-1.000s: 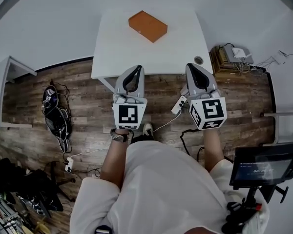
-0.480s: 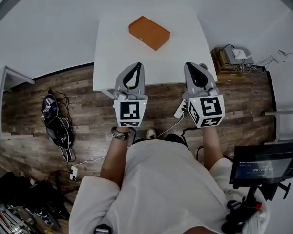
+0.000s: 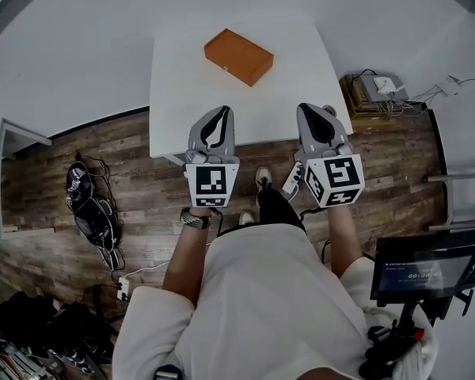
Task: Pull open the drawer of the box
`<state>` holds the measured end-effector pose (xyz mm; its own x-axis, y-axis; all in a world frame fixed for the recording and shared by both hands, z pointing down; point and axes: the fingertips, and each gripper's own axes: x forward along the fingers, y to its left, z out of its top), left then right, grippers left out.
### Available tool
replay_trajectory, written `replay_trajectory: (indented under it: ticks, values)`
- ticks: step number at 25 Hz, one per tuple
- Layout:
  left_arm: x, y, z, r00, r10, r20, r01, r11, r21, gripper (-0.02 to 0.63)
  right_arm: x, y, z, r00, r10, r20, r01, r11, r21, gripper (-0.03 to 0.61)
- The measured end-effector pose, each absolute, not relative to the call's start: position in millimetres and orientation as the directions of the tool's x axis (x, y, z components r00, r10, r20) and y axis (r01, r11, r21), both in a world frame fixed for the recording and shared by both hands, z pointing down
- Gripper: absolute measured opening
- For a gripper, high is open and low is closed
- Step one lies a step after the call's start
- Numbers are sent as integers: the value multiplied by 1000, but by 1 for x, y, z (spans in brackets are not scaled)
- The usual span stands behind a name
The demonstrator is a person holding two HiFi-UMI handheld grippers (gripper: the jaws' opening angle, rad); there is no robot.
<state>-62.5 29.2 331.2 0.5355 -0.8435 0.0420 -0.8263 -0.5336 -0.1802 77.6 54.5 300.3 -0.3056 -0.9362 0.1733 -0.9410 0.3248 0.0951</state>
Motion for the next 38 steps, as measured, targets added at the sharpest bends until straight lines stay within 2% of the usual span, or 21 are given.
replay_trajectory:
  ticks: [10,16,38]
  values:
    - [-63,-32,352,523,-849,82,-829,-528,-185,31,74,-18,320,-343,-918,202,-932,359,52,35]
    - [-52,-83,369,562,-821,105,-800,-571,-182,46,84,-79,340,-344,-902,261,-930,365,38,69]
    - [-48,-196,455,515,-795,320,-815,-570,-102,58,94,-219,415,-410,-812,416,-905,420,-72,87]
